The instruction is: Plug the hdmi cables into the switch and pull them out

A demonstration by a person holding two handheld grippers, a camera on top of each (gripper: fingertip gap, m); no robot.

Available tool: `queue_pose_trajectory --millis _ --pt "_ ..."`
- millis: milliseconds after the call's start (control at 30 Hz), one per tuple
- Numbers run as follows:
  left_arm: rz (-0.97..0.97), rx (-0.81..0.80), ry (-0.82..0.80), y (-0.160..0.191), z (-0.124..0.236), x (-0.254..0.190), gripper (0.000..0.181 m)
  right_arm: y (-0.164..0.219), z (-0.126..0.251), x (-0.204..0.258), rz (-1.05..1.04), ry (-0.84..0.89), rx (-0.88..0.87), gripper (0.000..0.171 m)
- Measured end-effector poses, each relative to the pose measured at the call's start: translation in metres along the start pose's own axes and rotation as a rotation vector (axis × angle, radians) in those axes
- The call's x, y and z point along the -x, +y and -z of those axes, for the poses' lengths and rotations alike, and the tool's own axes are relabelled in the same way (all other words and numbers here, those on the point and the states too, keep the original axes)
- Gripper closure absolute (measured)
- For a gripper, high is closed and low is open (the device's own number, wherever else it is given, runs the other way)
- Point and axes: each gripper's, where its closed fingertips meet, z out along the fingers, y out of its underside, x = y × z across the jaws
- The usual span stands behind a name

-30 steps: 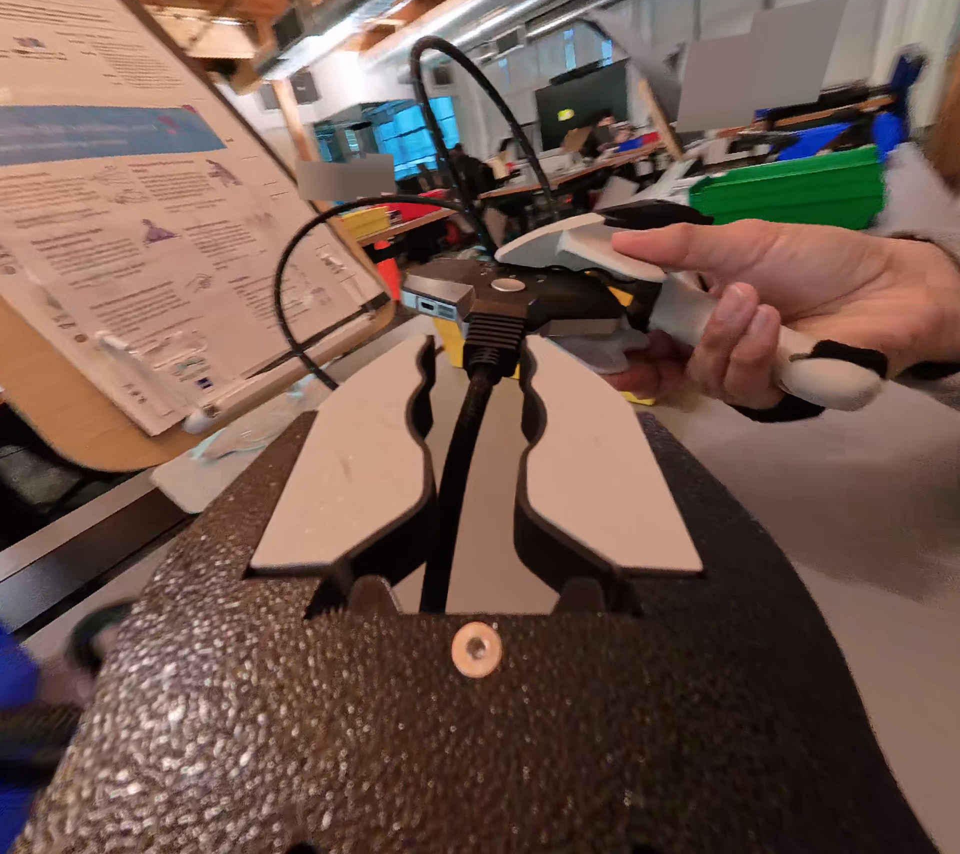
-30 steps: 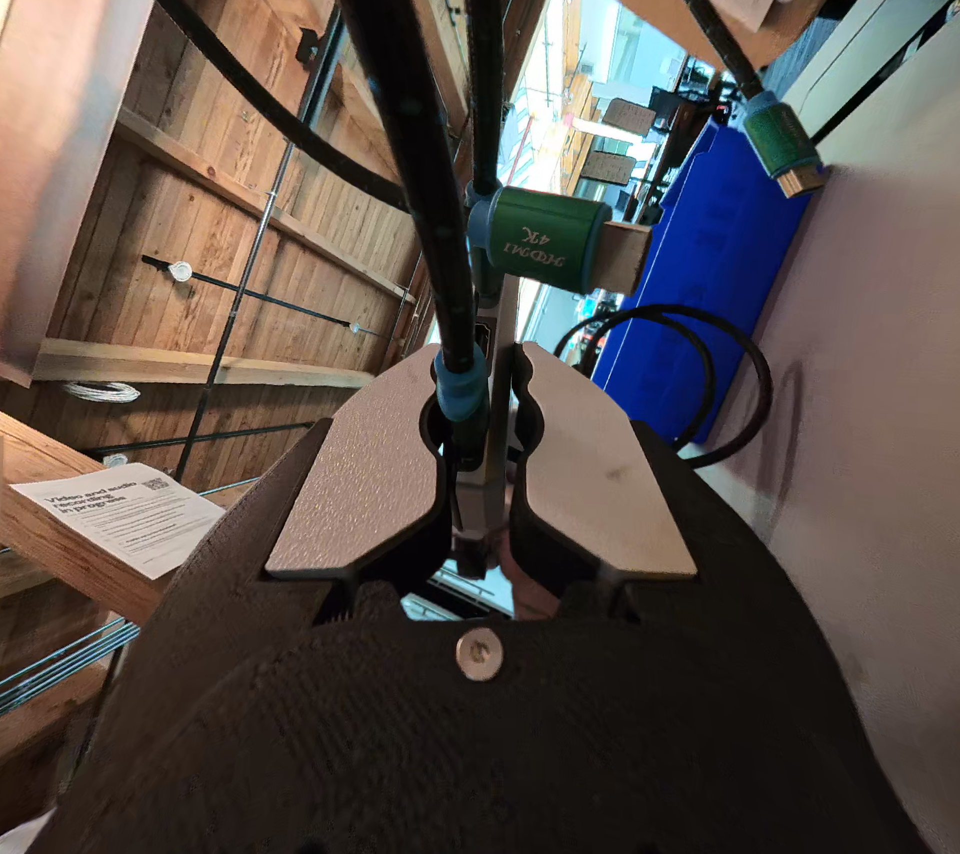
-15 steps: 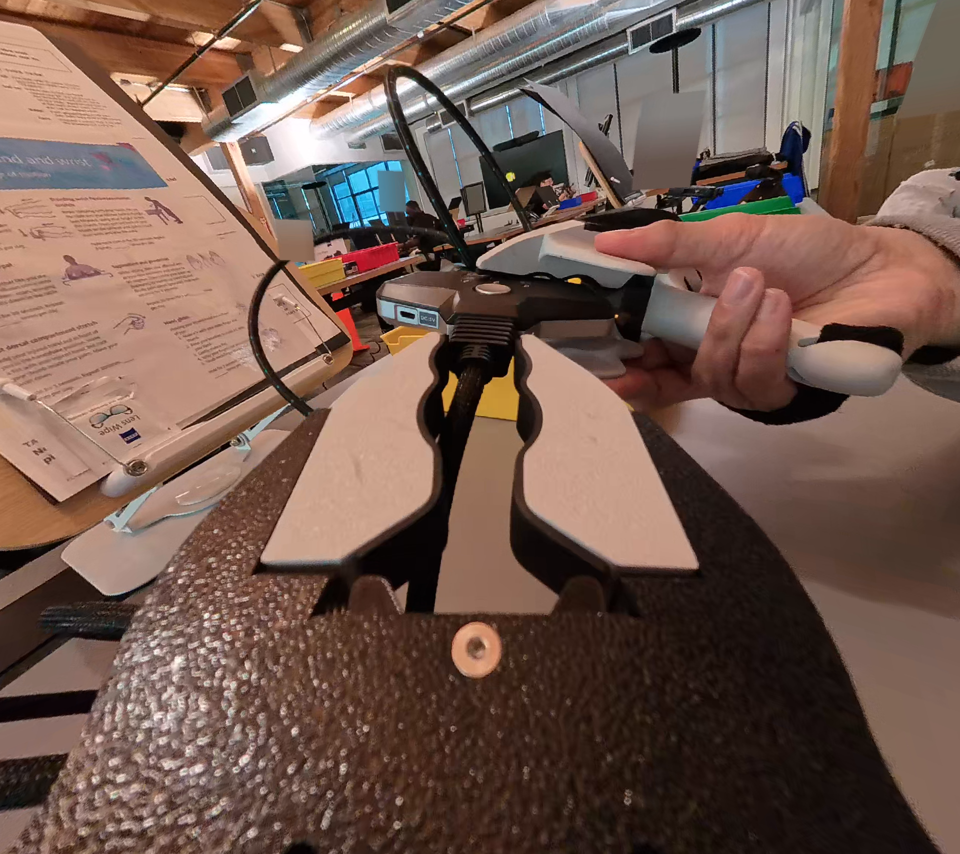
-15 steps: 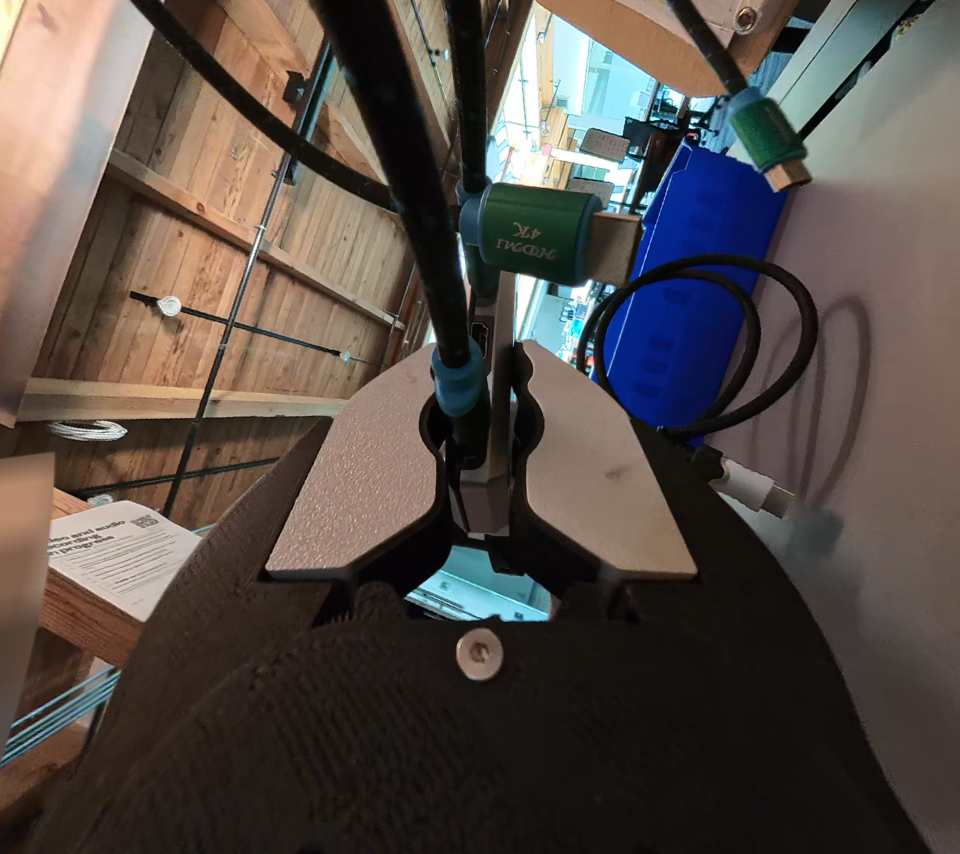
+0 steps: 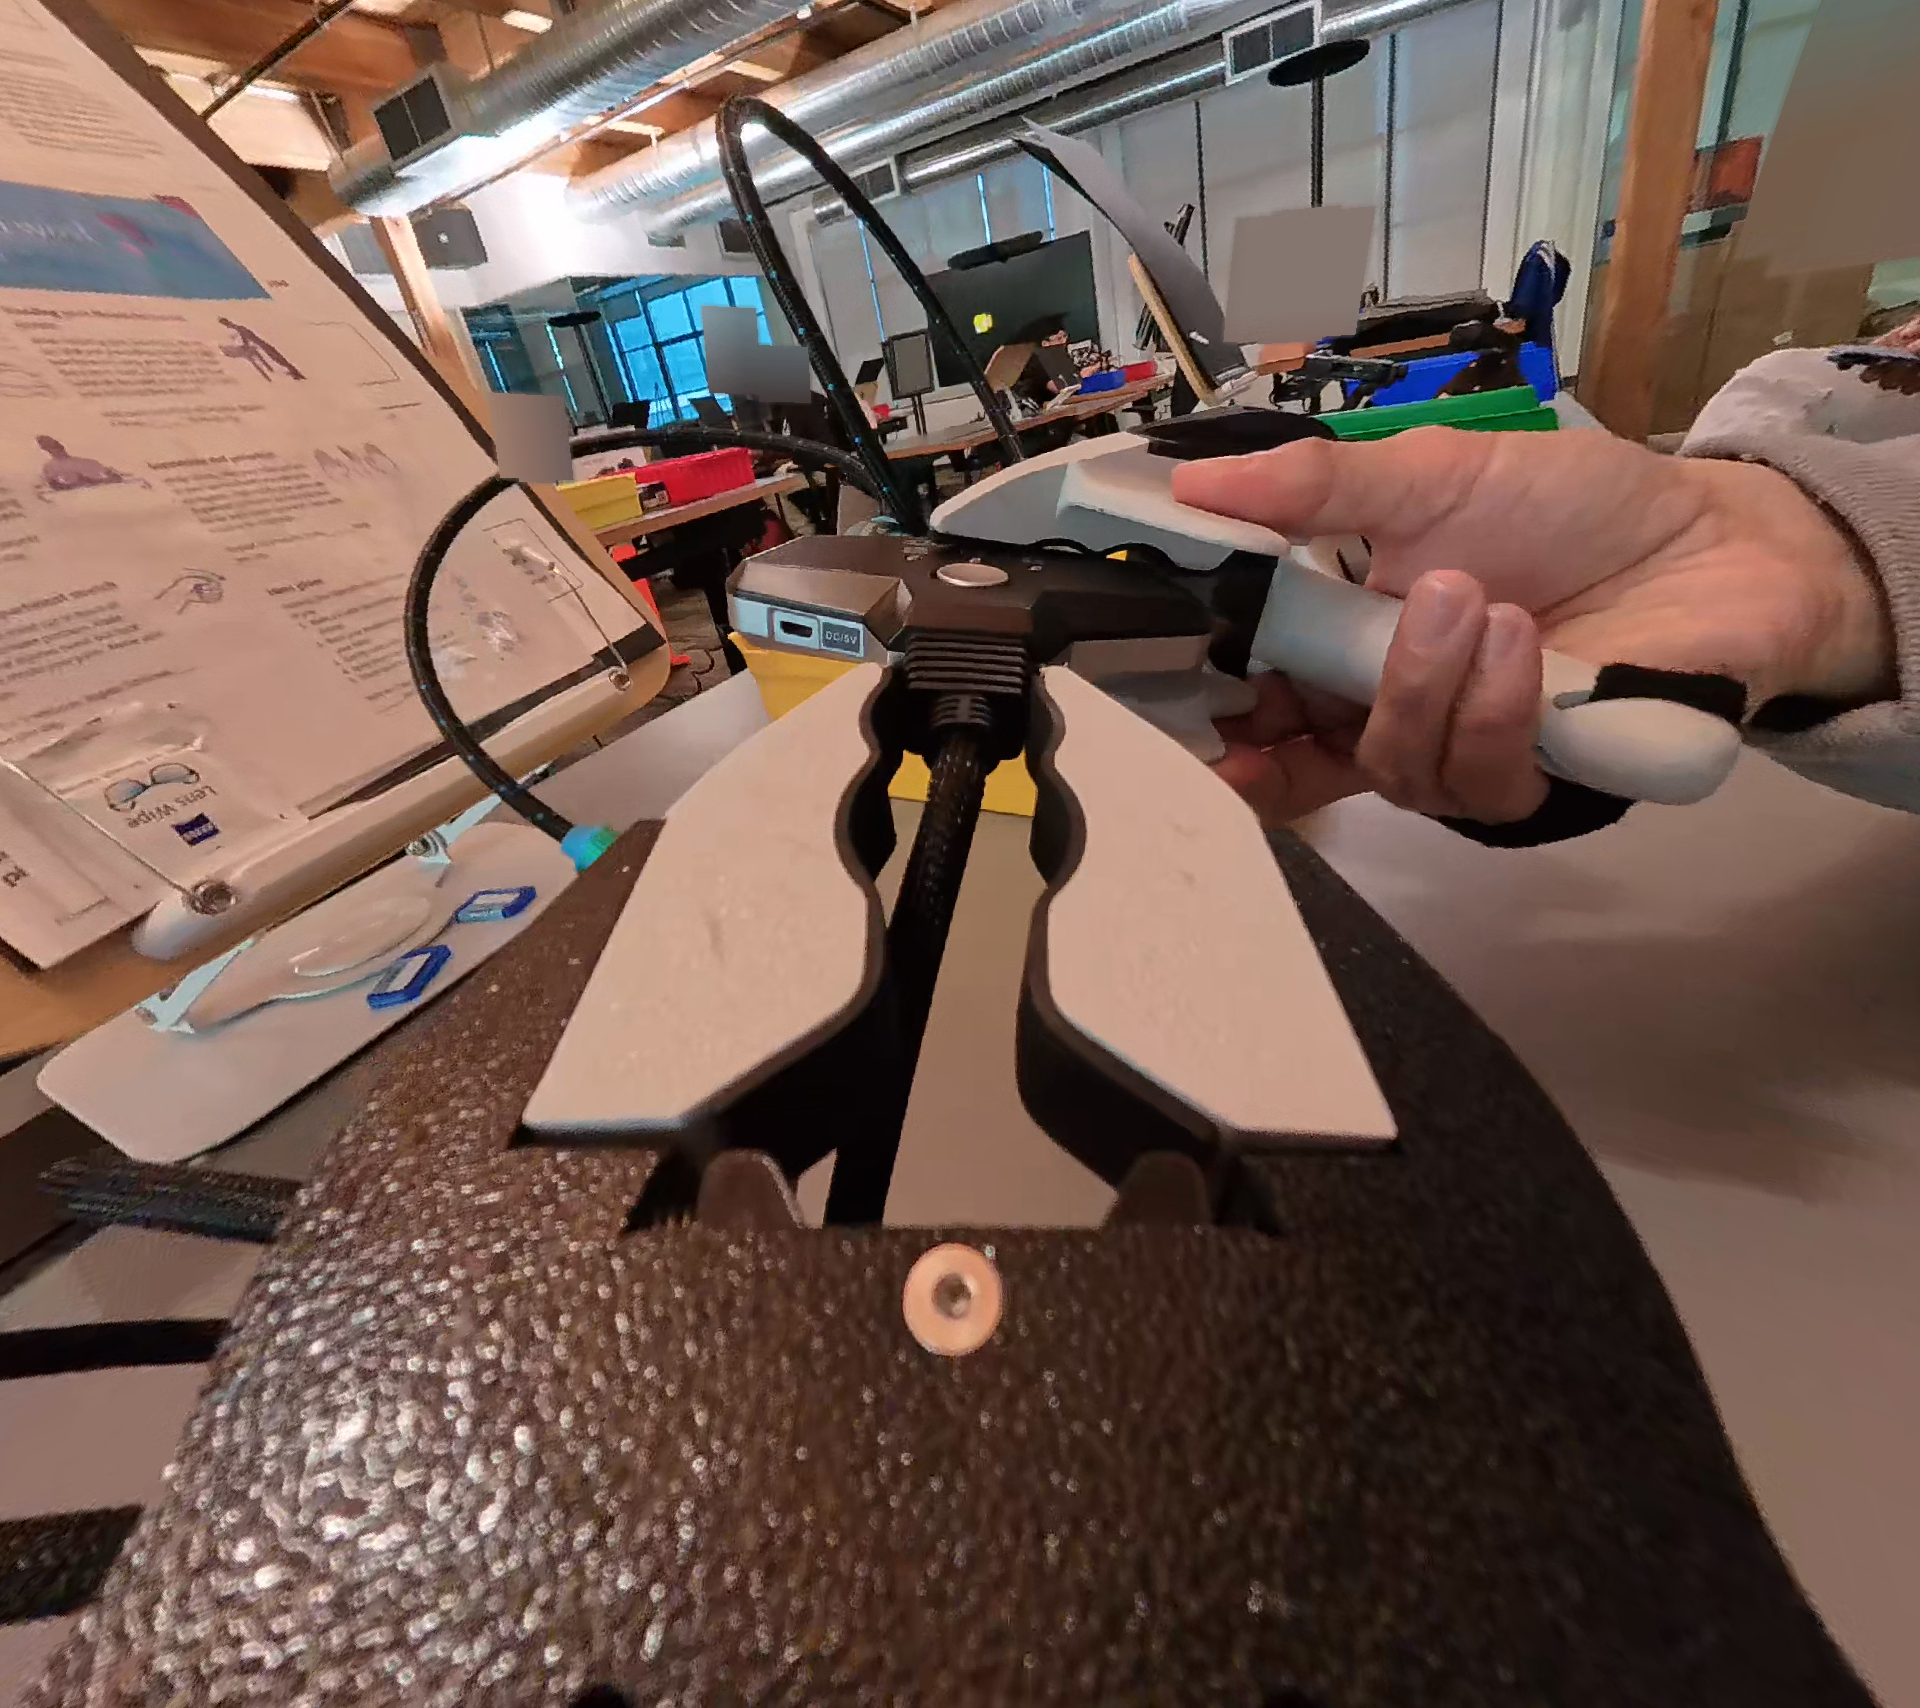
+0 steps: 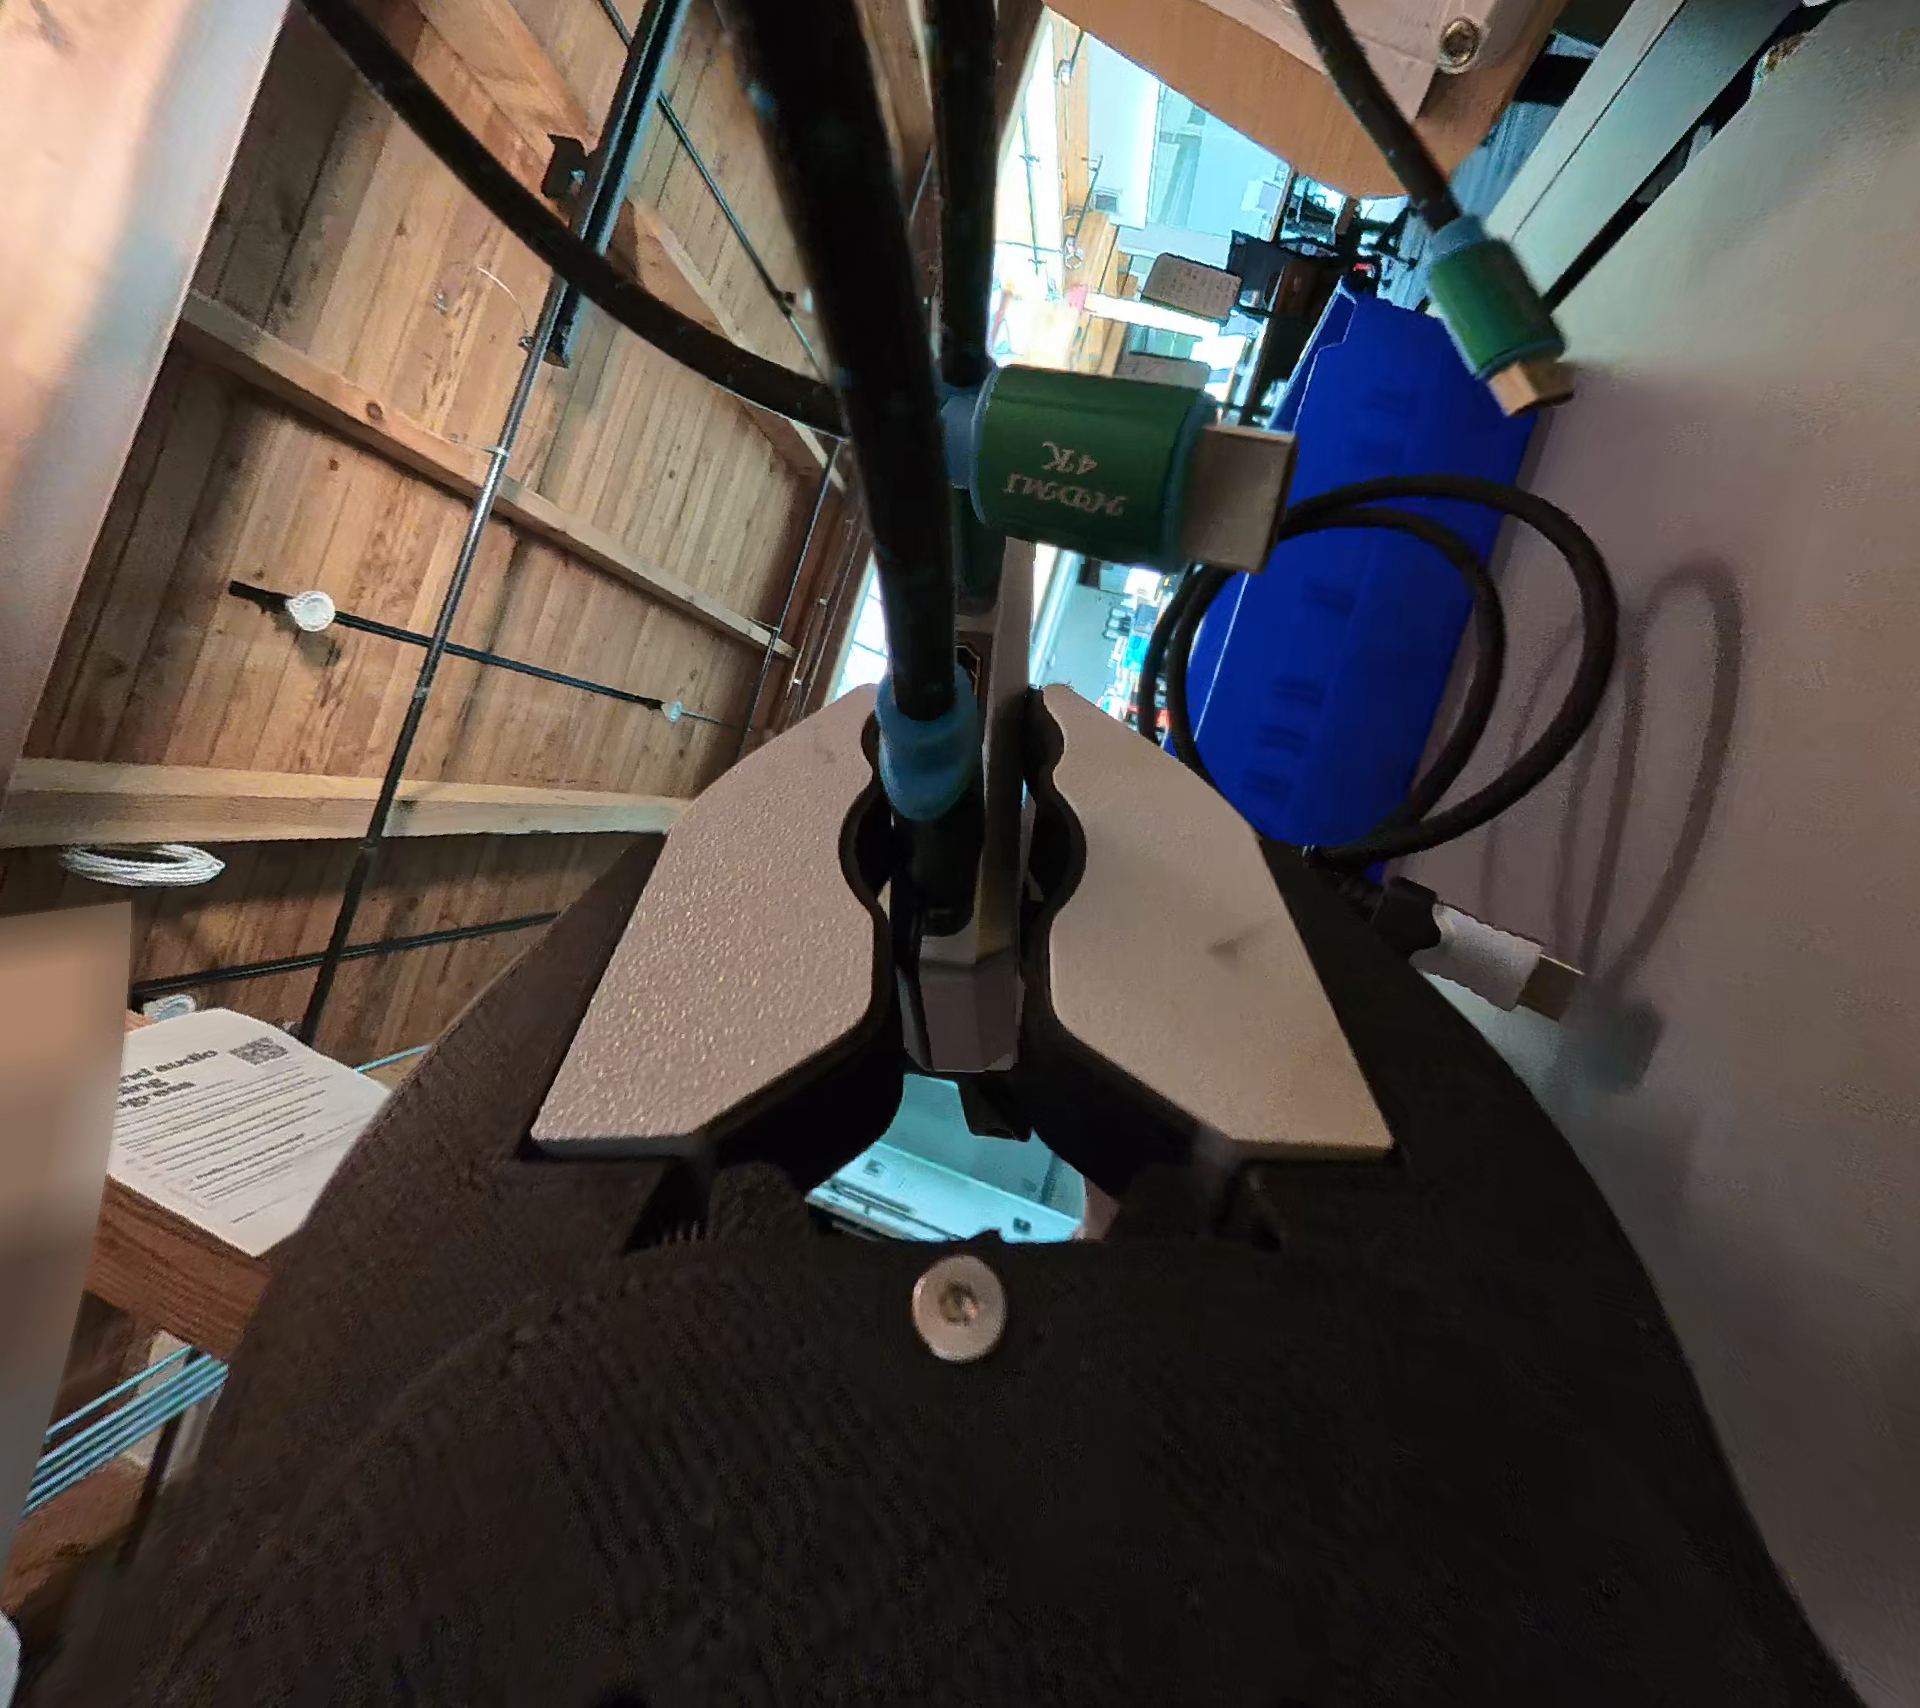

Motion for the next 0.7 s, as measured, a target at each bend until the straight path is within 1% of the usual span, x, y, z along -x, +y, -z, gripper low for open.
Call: queue_pose_trajectory --millis 133,200,233,300,367,400,433,500,600,633,700 --pt "0.069 0.007 -0.004 0.0 0.004 0.004 0.159 0.002 -0.004 0.0 0.071 -0.023 0.055 0.145" --pt "0.129 -0.017 -0.002 -0.001 0.009 0.008 0.159 0.009 -0.007 0.005 0.161 -0.053 0.11 0.134" --pt "0.158 -0.024 -0.004 -0.001 0.012 0.011 0.159 0.014 -0.007 0.008 0.218 -0.062 0.149 0.127" --pt "0.217 -0.031 -0.005 0.001 0.017 0.016 0.159 0.024 -0.004 0.009 0.359 -0.043 0.232 0.102" --pt "0.272 -0.035 0.005 0.005 0.023 0.021 0.159 0.031 0.005 0.003 0.539 0.04 0.317 0.078" --pt "0.296 -0.042 0.013 0.006 0.026 0.024 0.159 0.033 0.011 0.001 0.635 0.084 0.364 0.071" --pt "0.316 -0.05 0.027 0.008 0.029 0.026 0.159 0.036 0.019 0.001 0.731 0.122 0.426 0.07" --pt "0.336 -0.067 0.057 0.009 0.033 0.028 0.159 0.037 0.037 0.002 0.966 0.214 0.563 0.074" --pt "0.339 -0.07 0.105 0.012 0.035 0.025 0.159 0.031 0.056 0.016 1.328 0.286 0.773 0.097" --pt "0.333 -0.065 0.119 0.013 0.034 0.023 0.159 0.031 0.059 0.021 1.411 0.288 0.852 0.104" --pt "0.3 -0.054 0.144 0.015 0.031 0.018 0.159 0.033 0.063 0.023 1.515 0.271 1.034 0.106"
